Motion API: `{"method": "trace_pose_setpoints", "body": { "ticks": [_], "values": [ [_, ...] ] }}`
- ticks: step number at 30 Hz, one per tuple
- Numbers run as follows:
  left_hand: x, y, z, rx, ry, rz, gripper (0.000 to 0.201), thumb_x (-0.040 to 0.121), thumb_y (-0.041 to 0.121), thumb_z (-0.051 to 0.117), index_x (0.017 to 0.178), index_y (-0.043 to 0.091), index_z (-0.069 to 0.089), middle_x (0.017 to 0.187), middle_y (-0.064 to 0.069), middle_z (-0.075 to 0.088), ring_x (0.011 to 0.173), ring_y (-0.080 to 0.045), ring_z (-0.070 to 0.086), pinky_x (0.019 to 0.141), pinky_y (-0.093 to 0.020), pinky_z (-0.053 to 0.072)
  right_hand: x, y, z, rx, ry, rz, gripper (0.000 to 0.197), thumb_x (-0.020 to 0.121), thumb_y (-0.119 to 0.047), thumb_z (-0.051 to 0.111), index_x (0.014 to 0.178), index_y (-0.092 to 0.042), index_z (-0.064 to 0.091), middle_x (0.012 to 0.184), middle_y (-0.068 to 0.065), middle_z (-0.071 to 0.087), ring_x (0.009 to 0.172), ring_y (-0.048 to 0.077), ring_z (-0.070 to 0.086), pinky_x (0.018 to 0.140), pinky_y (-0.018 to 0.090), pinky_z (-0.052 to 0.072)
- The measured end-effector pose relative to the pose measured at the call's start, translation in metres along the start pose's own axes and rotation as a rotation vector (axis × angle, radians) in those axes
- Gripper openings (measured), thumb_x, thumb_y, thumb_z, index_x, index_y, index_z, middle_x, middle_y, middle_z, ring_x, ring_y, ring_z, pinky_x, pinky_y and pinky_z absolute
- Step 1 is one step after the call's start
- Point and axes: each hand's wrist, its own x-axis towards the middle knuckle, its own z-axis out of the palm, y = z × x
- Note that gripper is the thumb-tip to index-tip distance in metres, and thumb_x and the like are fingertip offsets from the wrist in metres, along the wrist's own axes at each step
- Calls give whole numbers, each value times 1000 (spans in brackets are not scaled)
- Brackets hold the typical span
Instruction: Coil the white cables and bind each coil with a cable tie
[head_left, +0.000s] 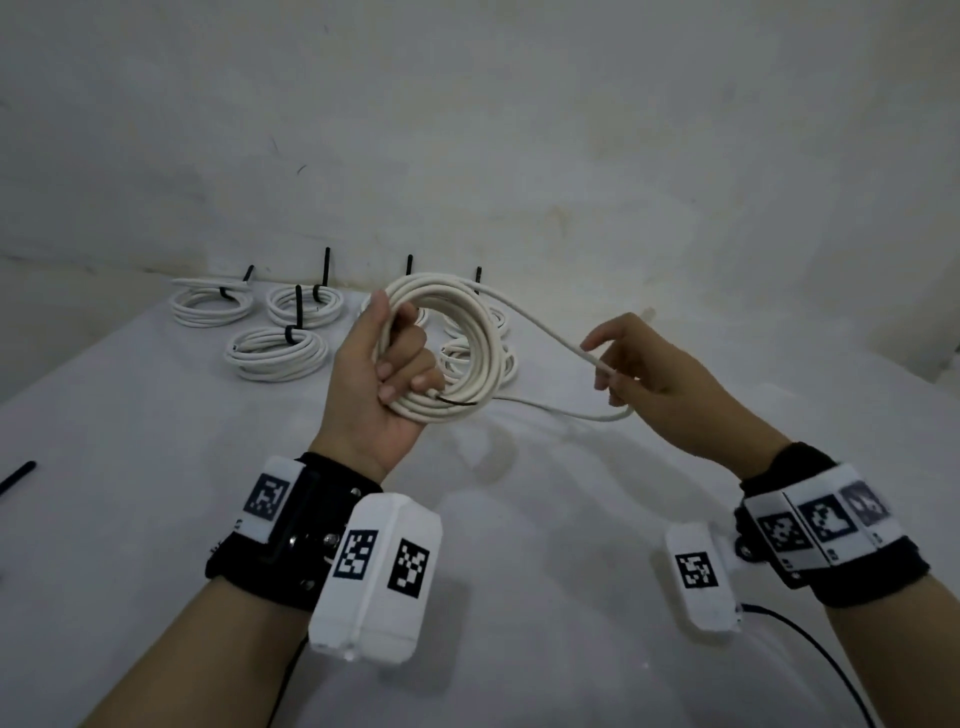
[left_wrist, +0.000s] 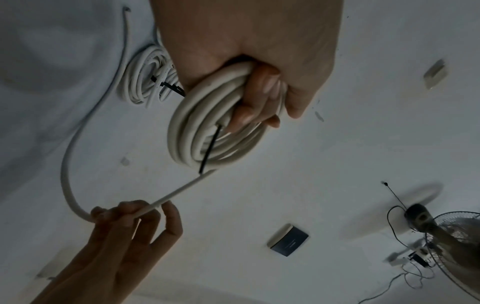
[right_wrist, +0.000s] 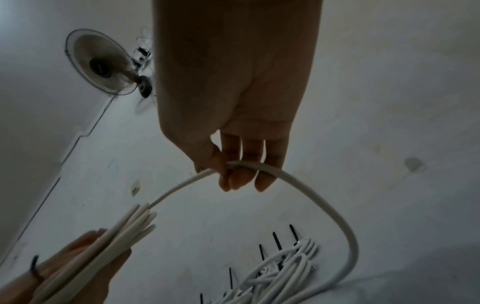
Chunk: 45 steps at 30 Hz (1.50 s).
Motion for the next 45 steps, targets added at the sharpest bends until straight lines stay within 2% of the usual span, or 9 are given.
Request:
{"method": "trace_pose_setpoints", "body": {
  "ticks": [6,10,14,20,27,33,38,42,45],
  "values": [
    [3,-5,-3,14,89,64,42,98,47,32,77,16,52,38,7,26,28,-6,25,39,-12,28,-6,-9,0,-275,-221,-205,58,90,10,41,132,-28,53,96,-20,48,92,-6,51,78,7,38],
    [4,-4,-1,6,105,114,44,97,50,30,78,16,51,39,8,25,29,-6,25,40,-12,31,-6,-19,-6,-185,-102,-243,48,89,10,46,115,-27,60,90,-17,56,81,-8,56,72,9,43],
    [6,0,0,-23,126,144,49,96,55,29,78,16,52,39,8,25,29,-6,26,39,-14,33,-11,-16,-14,-71,-71,-100,38,93,-2,51,104,-39,54,84,-8,62,72,7,63,68,27,52],
    [5,-10,3,76,150,126,47,95,53,29,79,16,53,42,9,25,32,-4,25,42,-14,35,-15,-30,2,-297,-279,-282,46,93,4,50,125,-27,62,94,-8,53,81,10,54,74,26,44],
    [1,-25,10,324,123,88,31,102,32,34,79,15,46,47,6,29,39,-6,31,50,-19,40,-3,-72,9,-335,-194,-543,26,82,-8,56,97,-15,75,91,-4,69,82,8,53,72,15,40],
    [-8,-35,12,614,53,22,40,92,47,40,71,13,46,58,0,45,53,-10,46,49,-23,38,13,-86,24,-216,-141,-490,12,78,-10,71,86,-14,62,76,-9,64,66,4,51,59,31,47],
    [-12,-38,15,748,51,-13,25,98,21,45,75,12,52,65,-6,50,64,-15,52,59,-30,39,23,-89,32,-215,-56,-496,28,70,-16,77,83,-10,53,82,-8,44,68,12,42,54,34,42],
    [-12,-35,15,607,-14,-211,45,98,41,39,60,18,45,44,5,35,36,-6,33,42,-20,30,32,-77,25,-32,-19,-381,27,71,-20,82,77,-8,59,72,-6,53,61,4,44,57,15,33],
    [-11,-30,14,420,-108,-333,46,92,52,34,64,17,43,40,6,26,29,-3,24,34,-16,27,39,-63,20,188,19,-271,16,75,-19,80,76,-9,67,71,-1,63,59,9,51,56,22,39]
  ]
}}
